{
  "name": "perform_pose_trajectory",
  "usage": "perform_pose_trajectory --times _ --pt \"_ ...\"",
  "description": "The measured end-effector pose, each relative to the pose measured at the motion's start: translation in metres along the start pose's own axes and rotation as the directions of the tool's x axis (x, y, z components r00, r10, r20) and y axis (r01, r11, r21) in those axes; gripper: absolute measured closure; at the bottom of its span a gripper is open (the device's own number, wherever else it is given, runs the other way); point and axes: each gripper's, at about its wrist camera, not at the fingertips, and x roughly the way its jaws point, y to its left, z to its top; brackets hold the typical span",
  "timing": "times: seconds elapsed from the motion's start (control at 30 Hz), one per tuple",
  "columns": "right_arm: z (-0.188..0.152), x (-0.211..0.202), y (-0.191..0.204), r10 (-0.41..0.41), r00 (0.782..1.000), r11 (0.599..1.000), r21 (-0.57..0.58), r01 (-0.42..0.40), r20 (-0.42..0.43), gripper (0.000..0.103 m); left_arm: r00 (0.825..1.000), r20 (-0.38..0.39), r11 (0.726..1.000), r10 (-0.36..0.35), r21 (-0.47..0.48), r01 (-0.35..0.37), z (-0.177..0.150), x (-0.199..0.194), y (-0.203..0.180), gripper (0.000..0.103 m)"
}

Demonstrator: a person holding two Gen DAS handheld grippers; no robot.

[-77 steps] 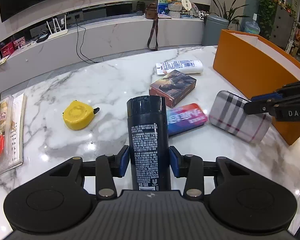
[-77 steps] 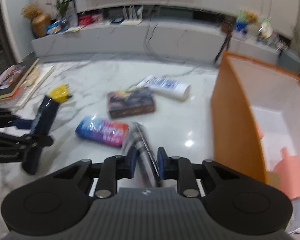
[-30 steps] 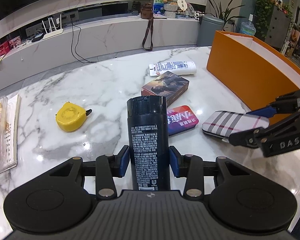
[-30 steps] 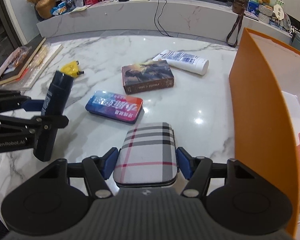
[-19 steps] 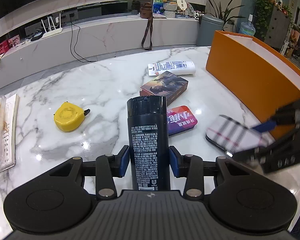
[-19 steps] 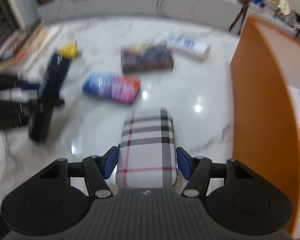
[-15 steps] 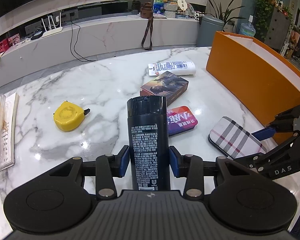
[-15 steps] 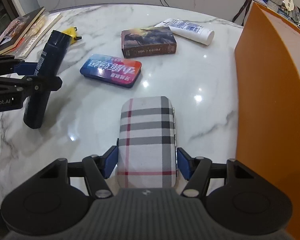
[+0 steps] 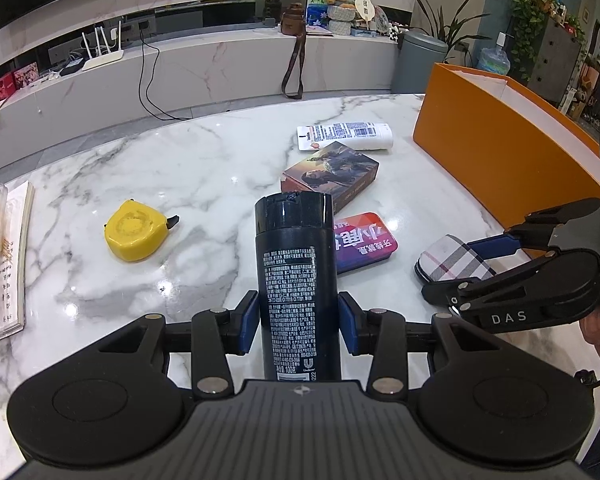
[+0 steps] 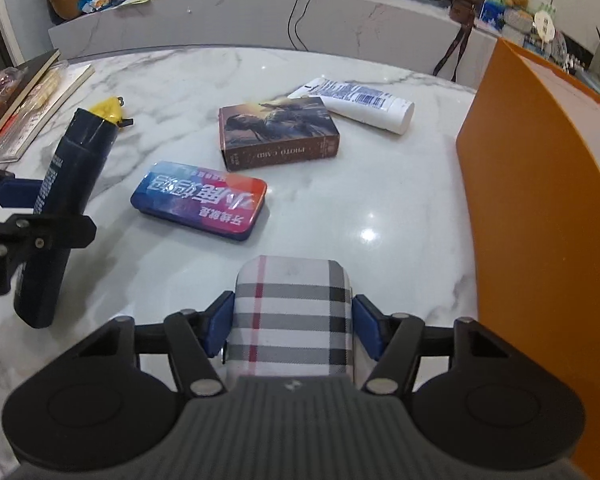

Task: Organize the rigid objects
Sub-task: 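Lift and carry the black bottle and plaid case over the orange box with both tools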

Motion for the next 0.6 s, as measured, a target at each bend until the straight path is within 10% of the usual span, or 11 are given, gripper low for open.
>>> perform_pose_trajectory --times 0.6 --pt "0.024 -0.062 -0.022 0.021 0.986 0.998 0.057 -0.031 0.163 0.039 0.996 0.085 1.000 0.015 0.024 -0.017 0.015 -0.026 -0.014 0.059"
